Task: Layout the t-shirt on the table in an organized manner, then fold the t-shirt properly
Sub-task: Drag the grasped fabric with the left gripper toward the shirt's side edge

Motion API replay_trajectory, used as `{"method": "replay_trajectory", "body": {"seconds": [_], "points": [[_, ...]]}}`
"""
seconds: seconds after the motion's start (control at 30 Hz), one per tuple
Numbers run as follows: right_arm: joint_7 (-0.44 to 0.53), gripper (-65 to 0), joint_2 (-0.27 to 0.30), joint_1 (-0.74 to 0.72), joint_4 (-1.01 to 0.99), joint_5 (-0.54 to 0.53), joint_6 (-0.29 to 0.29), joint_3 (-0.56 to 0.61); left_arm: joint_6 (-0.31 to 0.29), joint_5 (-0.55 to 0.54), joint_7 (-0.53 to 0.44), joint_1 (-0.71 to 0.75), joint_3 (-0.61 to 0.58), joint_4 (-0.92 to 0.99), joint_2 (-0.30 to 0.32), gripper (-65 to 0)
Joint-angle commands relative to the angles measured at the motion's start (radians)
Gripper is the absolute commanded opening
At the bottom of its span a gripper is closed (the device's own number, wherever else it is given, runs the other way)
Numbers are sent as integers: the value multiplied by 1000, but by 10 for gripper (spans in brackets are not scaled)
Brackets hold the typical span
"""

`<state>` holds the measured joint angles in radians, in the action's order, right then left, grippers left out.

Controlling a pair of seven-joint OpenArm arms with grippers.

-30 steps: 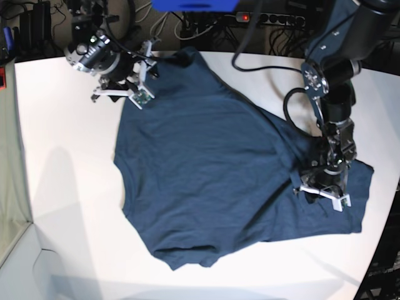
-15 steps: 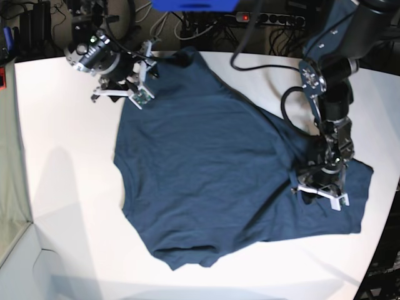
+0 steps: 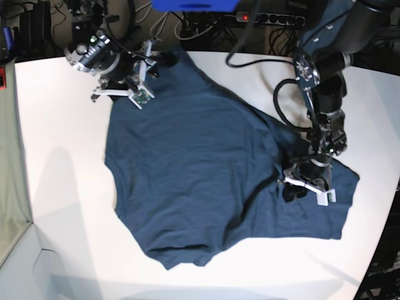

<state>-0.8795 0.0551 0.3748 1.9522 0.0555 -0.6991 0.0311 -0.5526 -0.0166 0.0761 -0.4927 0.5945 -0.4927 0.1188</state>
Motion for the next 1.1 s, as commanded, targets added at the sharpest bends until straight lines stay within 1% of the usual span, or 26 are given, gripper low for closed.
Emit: {"method": "replay_trajectory", "body": {"seconds": [0.0,0.1,0.17,0.43,0.53,0.6,0.7,0.73,0.83,1.0,1.07], "points": [[15,-311,2,-3,14,-7,1,-1,-10,-6,50,-4,0,1,-1,-416],[15,-311,2,-3,14,-7,1,-1,-37,-110,52,19,-3,1,6,-416],[15,-311,2,-3,14,-7,1,-1,-44,-162,52,27,-6,1,22,-416],[13,-311,2,-1,14,-7,1,-1,-51,-265,58,33,-5,10,35,-419],[12,-311,2,-1,14,-7,1,-1,-83,-339,133,45,-3,-1,46,-419],[12,-311,4,0,14,-7,1,-1,-82,-379,150,45,-5,1,71,-419],[10,-311,4,2,14,-7,1,-1,-80,-382,149,45,-6,1,80,-419],[10,-311,4,2,14,-7,1,0,-80,-368,149,48,-6,1,92,-419],[10,-311,4,-1,14,-7,1,0,-80,-325,149,55,-3,1,138,-419],[12,-311,4,-1,16,-7,1,0,-88,-325,156,91,-2,-10,229,-419],[13,-311,4,-1,16,-7,1,2,-90,-326,156,130,0,-48,247,-419]]}}
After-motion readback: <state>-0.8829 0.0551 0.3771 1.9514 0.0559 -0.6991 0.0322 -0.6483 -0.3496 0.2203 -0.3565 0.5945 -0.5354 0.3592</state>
